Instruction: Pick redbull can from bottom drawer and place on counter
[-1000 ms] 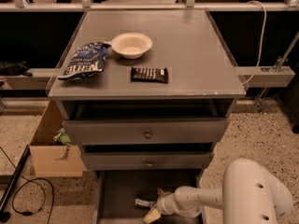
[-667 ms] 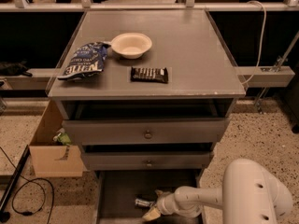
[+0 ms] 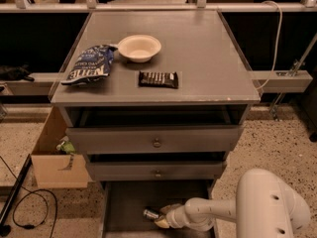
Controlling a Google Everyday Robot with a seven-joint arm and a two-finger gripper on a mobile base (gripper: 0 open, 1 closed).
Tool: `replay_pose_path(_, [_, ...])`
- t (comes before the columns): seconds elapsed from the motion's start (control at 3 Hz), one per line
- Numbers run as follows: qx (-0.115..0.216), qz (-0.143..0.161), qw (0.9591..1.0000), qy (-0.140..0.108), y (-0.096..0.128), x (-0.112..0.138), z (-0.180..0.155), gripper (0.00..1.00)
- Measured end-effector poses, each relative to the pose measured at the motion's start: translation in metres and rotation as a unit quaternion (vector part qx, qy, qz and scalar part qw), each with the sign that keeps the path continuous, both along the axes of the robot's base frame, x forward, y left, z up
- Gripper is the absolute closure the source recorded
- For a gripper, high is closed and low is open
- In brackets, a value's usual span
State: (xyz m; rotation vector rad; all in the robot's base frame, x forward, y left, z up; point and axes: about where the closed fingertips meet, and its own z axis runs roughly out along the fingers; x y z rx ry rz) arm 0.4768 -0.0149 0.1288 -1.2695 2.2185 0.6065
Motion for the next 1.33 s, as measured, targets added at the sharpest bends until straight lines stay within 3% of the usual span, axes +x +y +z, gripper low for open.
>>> replay_pose_path(0.33, [0.000, 0.000, 1.0000, 0.000, 0.000, 0.000, 0.000, 1.00])
replay_pose_path(0.67, [0.000, 0.000, 1.0000, 0.000, 0.000, 0.000, 0.000, 1.00])
replay_pose_path(1.0, [0.005, 0.002, 0.9997, 0.024, -0.006, 0.000, 0.005, 1.00])
replay_pose_path(1.33, [0.020, -0.005, 0.9990, 0.039, -0.029, -0.006, 0.039, 1.00])
